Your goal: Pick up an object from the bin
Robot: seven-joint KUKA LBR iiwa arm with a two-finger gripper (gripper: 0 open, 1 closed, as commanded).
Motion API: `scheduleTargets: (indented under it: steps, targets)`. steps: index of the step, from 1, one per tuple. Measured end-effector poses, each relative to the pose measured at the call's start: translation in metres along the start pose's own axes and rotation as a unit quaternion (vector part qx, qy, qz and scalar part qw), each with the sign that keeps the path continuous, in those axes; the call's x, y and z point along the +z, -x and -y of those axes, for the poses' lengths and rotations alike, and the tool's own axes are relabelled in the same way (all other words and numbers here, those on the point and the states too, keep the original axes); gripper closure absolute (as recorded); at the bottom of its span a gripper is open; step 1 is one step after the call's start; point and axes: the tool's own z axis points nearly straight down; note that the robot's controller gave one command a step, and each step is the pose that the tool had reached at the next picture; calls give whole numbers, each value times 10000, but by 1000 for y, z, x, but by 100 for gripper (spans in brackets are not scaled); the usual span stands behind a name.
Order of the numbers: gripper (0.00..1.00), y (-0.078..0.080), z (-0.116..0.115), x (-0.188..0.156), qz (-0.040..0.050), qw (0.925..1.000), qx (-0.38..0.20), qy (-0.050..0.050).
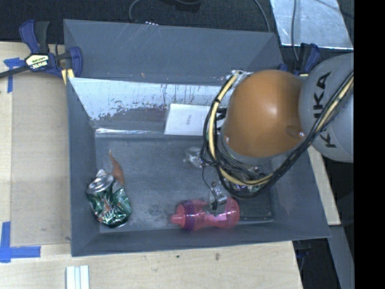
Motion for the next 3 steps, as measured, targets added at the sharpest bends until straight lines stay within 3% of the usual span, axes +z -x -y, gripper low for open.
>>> scheduleTargets:
  steps: [1, 2, 3]
  targets:
    - [0, -4, 10, 36, 31, 9983, 588, -8]
    - [0, 0, 0, 56, 4, 9989, 458, -4]
    - [0, -3, 5, 73, 17, 9959, -907, -10]
